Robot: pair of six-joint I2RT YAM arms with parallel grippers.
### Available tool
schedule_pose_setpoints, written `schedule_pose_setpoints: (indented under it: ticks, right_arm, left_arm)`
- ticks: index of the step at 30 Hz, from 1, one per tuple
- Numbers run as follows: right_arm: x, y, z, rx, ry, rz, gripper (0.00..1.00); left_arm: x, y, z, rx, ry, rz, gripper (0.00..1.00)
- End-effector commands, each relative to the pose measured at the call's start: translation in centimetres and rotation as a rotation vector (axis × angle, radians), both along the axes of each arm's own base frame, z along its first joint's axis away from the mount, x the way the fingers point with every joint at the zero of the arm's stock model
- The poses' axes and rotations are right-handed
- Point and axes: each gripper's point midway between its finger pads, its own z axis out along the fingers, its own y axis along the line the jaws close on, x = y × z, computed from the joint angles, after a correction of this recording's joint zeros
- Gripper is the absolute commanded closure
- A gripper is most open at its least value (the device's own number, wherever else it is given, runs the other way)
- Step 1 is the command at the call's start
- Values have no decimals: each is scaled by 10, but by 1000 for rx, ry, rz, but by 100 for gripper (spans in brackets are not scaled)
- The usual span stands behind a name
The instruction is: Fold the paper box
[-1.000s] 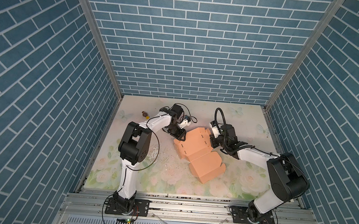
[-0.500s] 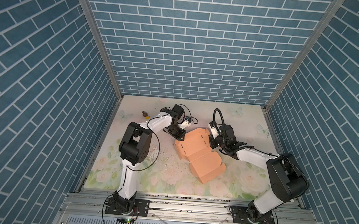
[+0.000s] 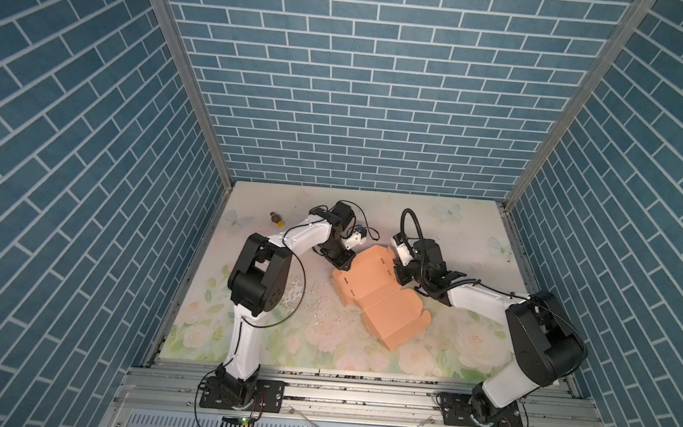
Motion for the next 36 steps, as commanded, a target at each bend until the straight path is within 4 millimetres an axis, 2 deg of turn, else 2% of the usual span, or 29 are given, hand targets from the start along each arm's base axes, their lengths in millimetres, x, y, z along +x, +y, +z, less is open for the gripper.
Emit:
schedule_pose_setpoints:
  ticks: [1, 17, 36]
  right_arm:
    - [0, 5, 17, -7, -60, 32, 100]
    - [-3, 10, 21, -5, -74, 45, 100]
    - [-2, 10, 17, -14, -63, 40, 100]
  left_arm:
    - [-2, 1, 11, 9, -19, -17, 75]
    - [-1, 2, 9, 22, -17, -16, 73]
    - [-4, 4, 20, 8, -30, -15, 71]
